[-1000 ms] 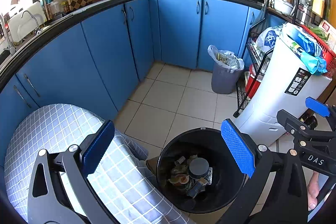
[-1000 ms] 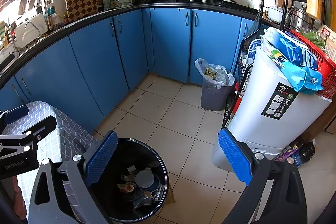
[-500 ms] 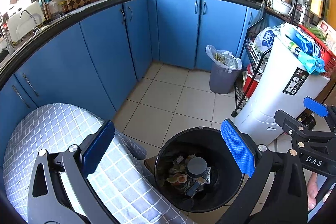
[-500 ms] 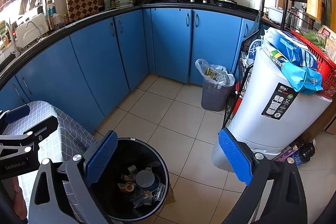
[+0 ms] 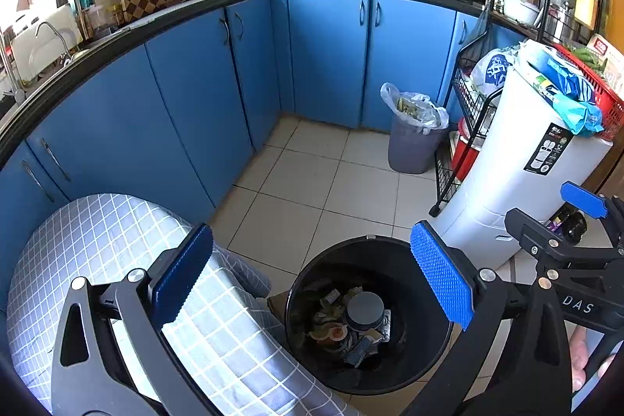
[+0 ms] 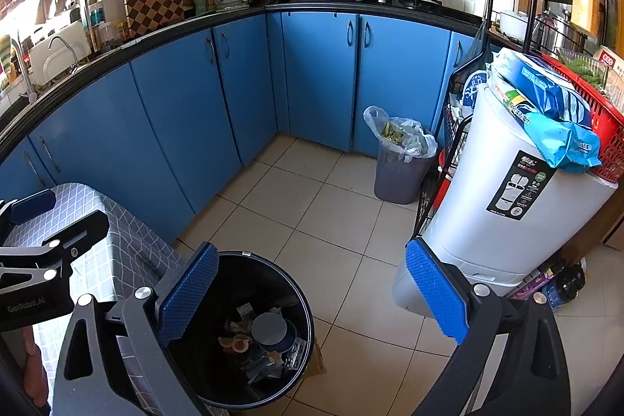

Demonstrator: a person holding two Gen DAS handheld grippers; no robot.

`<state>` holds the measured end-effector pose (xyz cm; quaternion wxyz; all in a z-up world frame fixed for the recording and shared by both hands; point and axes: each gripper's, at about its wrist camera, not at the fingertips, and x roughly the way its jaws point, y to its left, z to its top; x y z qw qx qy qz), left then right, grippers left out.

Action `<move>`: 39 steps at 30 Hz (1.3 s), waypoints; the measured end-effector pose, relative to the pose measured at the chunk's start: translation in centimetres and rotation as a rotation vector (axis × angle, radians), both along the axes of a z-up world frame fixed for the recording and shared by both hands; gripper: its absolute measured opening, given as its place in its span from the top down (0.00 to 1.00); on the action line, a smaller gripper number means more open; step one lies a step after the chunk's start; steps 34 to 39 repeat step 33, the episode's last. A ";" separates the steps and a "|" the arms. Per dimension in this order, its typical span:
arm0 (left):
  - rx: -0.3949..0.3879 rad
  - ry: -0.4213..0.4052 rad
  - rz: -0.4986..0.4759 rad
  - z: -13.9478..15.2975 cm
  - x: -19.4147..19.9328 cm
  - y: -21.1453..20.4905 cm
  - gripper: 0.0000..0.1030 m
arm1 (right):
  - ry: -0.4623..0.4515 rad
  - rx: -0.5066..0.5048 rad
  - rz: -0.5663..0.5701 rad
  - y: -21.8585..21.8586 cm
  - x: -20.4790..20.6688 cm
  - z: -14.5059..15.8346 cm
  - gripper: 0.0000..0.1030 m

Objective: Collect trash

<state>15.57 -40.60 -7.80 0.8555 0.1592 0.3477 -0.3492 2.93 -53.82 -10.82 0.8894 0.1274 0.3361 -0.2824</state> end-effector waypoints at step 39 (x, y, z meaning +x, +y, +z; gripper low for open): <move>0.024 0.022 0.001 -0.1 -0.3 0.3 0.03 | -0.006 0.011 -0.001 -0.3 -0.3 0.2 0.08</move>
